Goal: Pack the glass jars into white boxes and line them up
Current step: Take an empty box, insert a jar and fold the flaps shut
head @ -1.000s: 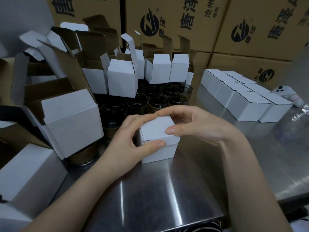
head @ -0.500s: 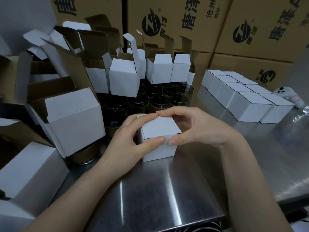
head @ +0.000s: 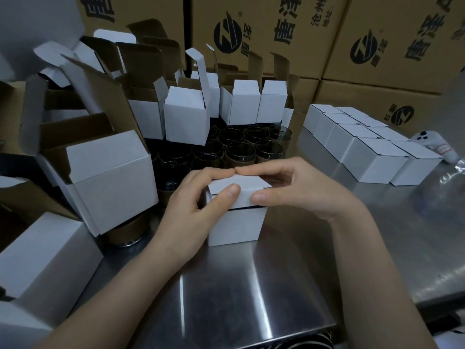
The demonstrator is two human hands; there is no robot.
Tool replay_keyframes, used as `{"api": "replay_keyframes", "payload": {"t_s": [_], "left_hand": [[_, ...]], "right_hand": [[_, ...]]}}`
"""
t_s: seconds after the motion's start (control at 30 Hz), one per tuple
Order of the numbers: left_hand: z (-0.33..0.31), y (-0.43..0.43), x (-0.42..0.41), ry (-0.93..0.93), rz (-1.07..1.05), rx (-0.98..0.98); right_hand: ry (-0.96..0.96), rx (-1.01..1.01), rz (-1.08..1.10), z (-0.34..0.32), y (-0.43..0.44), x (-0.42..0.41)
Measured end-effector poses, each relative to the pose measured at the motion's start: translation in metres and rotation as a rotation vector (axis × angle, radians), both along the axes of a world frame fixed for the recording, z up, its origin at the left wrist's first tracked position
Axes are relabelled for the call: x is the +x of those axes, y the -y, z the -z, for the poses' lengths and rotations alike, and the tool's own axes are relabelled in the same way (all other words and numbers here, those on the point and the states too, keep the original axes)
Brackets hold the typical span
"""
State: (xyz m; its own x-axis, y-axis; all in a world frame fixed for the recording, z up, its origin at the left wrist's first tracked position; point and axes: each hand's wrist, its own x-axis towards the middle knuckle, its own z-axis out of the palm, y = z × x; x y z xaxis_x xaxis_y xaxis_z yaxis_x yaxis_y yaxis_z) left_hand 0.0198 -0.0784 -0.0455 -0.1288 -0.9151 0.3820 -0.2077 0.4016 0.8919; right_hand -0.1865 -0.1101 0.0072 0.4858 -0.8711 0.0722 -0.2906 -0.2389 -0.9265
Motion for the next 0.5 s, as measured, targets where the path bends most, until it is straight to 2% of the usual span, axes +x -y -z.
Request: {"api": "replay_keyframes", "payload": {"t_s": [0.13,0.5], "left_hand": [[0.0,0.0007,-0.0011,-0.044,0.003,0.017],[0.0016,0.0017,0.0025,0.02,0.033,-0.006]], "right_hand": [[0.016,-0.021,0.012,-0.0003,0.0006,0.0004],[-0.024,-0.003,-0.038,0.003,0.0007,0.0006]]}}
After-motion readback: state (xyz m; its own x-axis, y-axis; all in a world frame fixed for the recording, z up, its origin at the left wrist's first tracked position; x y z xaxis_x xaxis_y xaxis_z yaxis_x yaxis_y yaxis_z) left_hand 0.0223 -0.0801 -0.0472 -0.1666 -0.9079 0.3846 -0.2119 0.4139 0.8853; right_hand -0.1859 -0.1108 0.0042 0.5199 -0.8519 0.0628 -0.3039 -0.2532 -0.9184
